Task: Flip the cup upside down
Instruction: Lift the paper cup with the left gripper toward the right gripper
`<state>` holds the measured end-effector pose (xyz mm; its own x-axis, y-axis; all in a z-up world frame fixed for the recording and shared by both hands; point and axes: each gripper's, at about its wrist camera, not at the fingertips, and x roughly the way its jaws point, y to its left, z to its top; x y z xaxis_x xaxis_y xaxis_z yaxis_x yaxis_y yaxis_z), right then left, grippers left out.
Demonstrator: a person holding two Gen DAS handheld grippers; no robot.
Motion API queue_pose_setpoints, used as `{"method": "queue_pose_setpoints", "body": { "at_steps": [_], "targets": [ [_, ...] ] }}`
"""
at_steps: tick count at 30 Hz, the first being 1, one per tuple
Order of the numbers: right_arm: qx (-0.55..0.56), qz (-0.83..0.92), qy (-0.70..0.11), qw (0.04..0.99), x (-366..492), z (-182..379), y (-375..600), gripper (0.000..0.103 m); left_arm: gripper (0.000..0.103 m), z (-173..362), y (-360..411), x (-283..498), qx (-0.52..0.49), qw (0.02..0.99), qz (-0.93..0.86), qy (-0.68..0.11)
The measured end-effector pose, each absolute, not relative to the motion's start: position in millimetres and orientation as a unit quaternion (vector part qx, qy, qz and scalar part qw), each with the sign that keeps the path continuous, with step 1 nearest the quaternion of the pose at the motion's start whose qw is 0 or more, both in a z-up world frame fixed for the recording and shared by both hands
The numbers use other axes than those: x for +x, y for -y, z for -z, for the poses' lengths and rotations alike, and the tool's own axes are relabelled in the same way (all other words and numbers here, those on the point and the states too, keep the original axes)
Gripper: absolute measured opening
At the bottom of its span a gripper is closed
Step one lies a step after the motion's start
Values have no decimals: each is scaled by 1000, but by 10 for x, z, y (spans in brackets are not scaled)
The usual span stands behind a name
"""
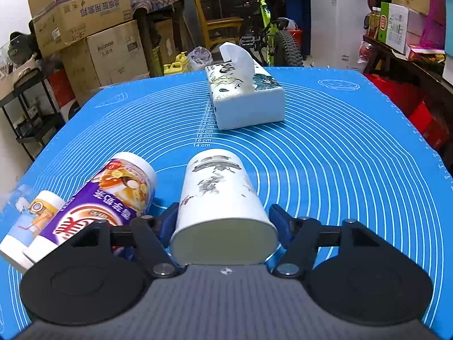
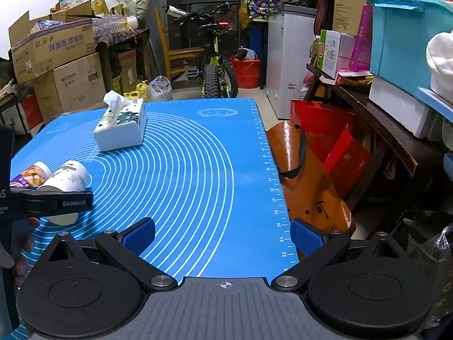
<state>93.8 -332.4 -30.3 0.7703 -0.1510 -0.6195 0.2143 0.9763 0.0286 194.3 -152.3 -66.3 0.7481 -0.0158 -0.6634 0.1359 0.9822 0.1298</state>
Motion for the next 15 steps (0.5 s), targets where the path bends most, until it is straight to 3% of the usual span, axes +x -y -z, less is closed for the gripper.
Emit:
{"method": "queue_pose_setpoints", "body": {
  "at_steps": [15],
  "targets": [
    [54, 101, -322, 940, 825, 251, 3287, 101, 62, 380, 1489, 1484, 76, 937, 89, -329]
  ]
}}
